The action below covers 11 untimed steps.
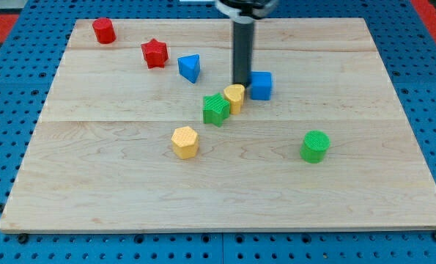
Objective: Push the green circle diagonal bottom right to the green star
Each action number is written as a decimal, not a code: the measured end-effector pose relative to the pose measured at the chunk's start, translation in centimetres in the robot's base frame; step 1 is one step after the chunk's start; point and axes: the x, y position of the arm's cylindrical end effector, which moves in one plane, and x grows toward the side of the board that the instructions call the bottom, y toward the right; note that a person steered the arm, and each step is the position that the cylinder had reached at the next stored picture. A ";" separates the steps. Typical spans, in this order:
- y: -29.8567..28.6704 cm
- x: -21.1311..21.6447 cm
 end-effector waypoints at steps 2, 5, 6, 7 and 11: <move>5.4 -0.7; 13.9 9.3; 16.5 16.6; 7.9 18.1; 0.6 8.1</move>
